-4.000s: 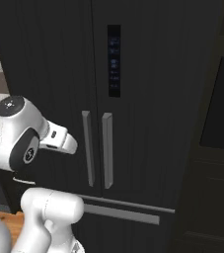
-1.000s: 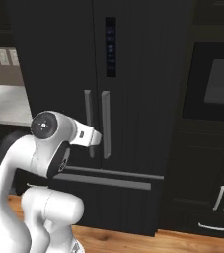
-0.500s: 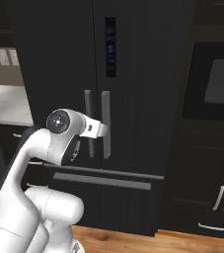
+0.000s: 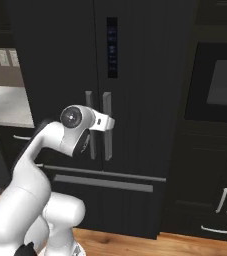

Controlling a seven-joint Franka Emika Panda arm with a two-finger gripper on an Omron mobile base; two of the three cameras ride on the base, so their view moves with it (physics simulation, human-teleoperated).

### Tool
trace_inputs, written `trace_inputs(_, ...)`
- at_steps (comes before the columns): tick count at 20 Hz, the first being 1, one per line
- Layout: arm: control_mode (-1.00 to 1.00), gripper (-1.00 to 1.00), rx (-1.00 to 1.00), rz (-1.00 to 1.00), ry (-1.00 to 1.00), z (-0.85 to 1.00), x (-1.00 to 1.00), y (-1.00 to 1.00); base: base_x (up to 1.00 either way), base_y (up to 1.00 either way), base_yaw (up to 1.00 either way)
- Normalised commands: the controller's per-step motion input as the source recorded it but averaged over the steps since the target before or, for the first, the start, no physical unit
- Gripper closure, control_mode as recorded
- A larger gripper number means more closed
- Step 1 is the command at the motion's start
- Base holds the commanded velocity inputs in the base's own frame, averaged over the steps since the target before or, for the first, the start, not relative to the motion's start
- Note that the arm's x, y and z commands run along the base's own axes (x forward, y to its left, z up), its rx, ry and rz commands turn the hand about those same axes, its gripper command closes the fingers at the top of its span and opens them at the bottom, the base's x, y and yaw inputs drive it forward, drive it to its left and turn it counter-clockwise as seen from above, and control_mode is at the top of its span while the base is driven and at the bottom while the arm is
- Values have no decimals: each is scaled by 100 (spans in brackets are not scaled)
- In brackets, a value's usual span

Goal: Take the cakes from the fridge and place them on the empty tray on the dining counter.

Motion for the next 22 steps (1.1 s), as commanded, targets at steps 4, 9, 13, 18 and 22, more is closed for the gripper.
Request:
trace_inputs(4, -100, -100, 0, 0, -7, -18, 45, -9, 0, 0, 0)
trace_inputs(9, -100, -100, 0, 0, -1, -15, 48, 0, 0, 0, 0)
trace_inputs(13, -100, -100, 0, 0, 0, -9, 47, -4, 0, 0, 0)
trace_inputs(18, -100, -100, 0, 0, 0, -9, 47, -13, 0, 0, 0)
trace_inputs(22, -100, -100, 0, 0, 0, -14, 59, -11, 0, 0, 0)
